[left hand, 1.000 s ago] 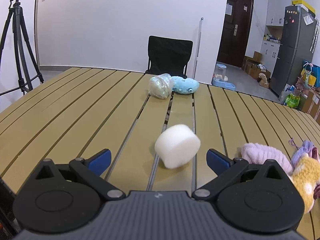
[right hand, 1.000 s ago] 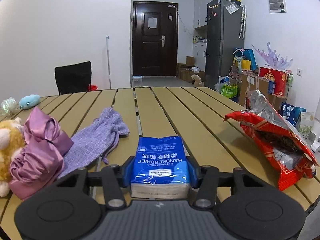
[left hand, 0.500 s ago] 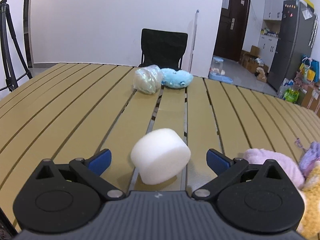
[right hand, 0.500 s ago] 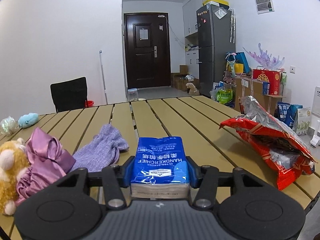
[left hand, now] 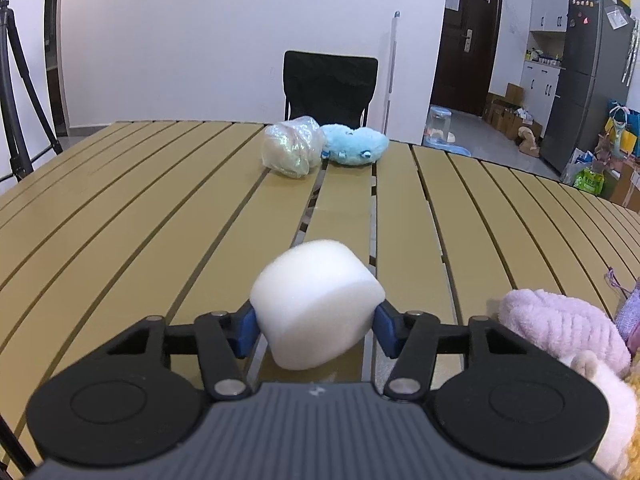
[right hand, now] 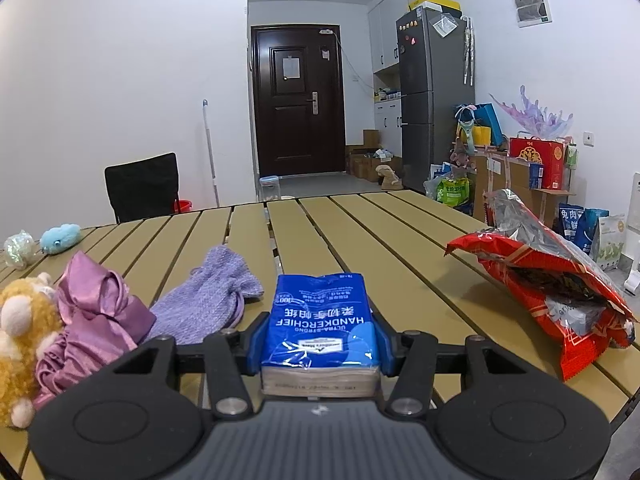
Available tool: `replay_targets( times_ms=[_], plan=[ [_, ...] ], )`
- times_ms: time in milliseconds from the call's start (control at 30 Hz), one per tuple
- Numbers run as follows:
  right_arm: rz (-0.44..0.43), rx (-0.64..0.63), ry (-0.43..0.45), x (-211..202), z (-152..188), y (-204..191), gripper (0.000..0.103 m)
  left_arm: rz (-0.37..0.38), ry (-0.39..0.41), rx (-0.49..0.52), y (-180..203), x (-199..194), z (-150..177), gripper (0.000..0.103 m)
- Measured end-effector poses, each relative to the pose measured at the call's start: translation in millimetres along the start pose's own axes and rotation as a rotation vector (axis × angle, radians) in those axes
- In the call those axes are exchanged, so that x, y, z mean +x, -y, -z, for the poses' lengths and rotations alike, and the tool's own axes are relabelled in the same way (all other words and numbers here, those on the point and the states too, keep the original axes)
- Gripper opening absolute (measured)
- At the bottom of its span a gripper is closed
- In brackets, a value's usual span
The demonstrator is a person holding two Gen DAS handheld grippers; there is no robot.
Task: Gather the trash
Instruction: 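Close the right tool on the blue tissue pack while the left tool grasps the white foam cylinder, then lift the tissue pack and foam cylinder and carry both tools over the black bin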
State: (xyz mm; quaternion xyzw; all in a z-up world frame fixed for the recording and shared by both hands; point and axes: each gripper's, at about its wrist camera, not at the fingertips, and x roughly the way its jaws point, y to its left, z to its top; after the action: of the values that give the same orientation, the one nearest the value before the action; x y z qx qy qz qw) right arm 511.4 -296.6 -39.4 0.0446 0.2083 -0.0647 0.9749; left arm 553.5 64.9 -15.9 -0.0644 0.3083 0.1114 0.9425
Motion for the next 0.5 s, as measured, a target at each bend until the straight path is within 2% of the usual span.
replay_targets(
  times_ms=[500],
  plan=[
    [-0.060,0.019,0.031,-28.4,-0.8,1.3,0.051,-0.008,0.095,0.032,3.0,-59.4,4.3,0.056]
  ],
)
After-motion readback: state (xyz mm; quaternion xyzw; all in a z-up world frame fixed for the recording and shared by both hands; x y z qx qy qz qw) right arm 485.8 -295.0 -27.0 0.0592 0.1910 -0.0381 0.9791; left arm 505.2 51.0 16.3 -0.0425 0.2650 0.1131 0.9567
